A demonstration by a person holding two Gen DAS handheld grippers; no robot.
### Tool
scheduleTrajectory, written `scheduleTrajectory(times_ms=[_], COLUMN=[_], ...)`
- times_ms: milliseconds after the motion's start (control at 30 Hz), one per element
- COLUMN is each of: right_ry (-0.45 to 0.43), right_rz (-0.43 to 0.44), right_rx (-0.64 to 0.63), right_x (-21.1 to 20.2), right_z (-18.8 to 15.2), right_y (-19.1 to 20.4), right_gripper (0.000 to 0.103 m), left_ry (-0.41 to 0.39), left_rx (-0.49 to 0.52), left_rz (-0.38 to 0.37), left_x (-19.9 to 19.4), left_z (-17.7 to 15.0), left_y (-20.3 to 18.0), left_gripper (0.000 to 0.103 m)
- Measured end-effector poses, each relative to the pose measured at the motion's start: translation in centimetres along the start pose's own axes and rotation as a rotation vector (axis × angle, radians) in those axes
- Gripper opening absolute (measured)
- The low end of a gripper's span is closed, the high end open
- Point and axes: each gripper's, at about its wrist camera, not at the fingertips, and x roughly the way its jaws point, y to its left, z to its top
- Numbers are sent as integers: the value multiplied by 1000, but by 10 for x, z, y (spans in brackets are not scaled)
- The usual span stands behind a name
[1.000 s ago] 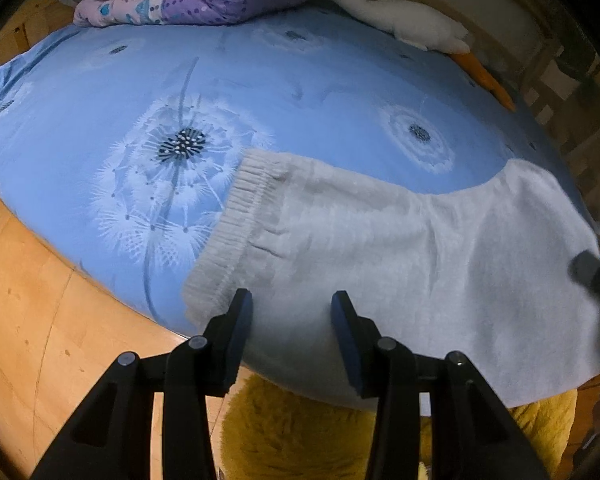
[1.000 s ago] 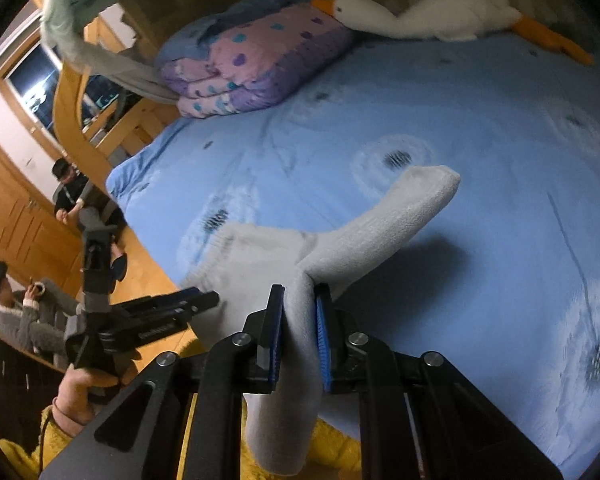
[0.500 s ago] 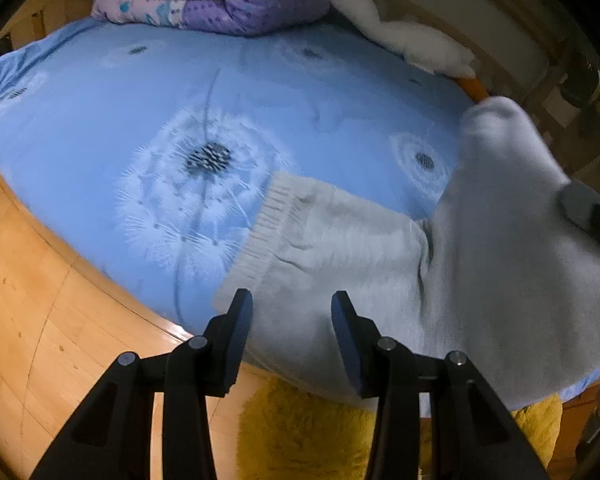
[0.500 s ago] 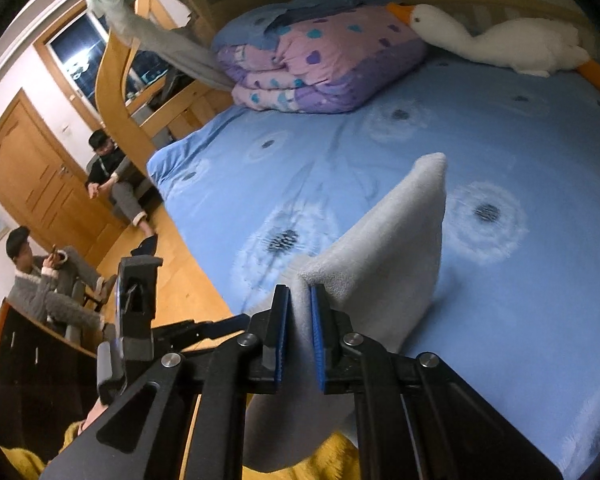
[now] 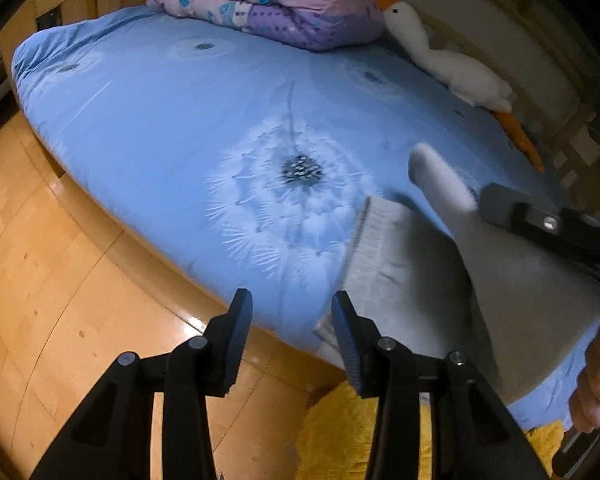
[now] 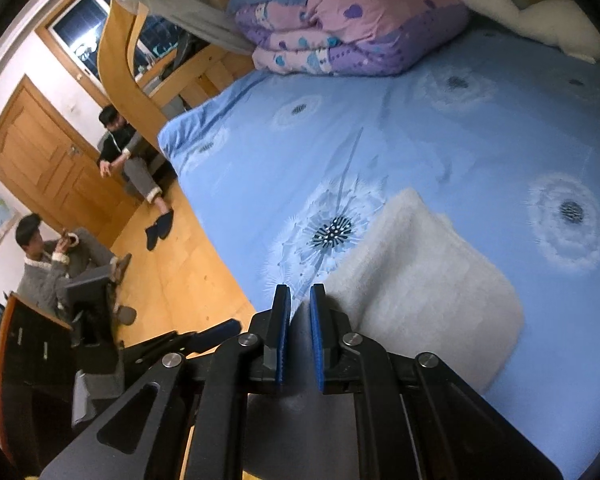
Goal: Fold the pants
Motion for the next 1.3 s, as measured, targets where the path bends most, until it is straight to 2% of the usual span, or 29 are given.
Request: scheduleTrajectory(times_ms=[67, 267, 400, 567, 767, 900, 1000, 1133, 1200, 1233, 1300], right_ry=[18, 70, 68, 45, 10, 4, 18, 30, 29, 28, 24], right_rz=[5, -6, -28, -91, -166, -206, -221, -226, -222, -223, -223], right_rx=[-7, -44, -33, 9, 97, 144, 182, 233, 256, 260, 260], right_x=[16, 54, 51, 25, -6, -21, -26, -28, -30, -30, -33], right_z=[2, -1, -5, -11, -23, -39, -52, -67, -71, -72, -73], right_y=[6, 19, 12, -13, -48, -70, -84, -101, -107, -107, -107], right_gripper=[1, 1, 1, 19, 30, 34, 34, 35, 35, 35, 35], left_ry=[2, 12, 5, -6, 13, 52, 90, 81, 55, 45, 1], left_rx=[-7, -32, -39, -18, 47, 104, 129, 152, 159, 164, 168], left_rz=[6, 13, -10, -74, -160, -198, -193, -189, -196, -216, -238], left_x=[2, 7, 3, -5, -3, 12, 27, 36, 33, 29, 18], left_z=[-1, -1, 1, 6, 8, 8, 8, 9, 10, 11, 16], left_y=[6, 21, 23, 8, -24, -46, -58, -68, -71, -73, -72], left_gripper=[43, 43, 43, 43, 43, 43, 43, 43, 20, 12, 11])
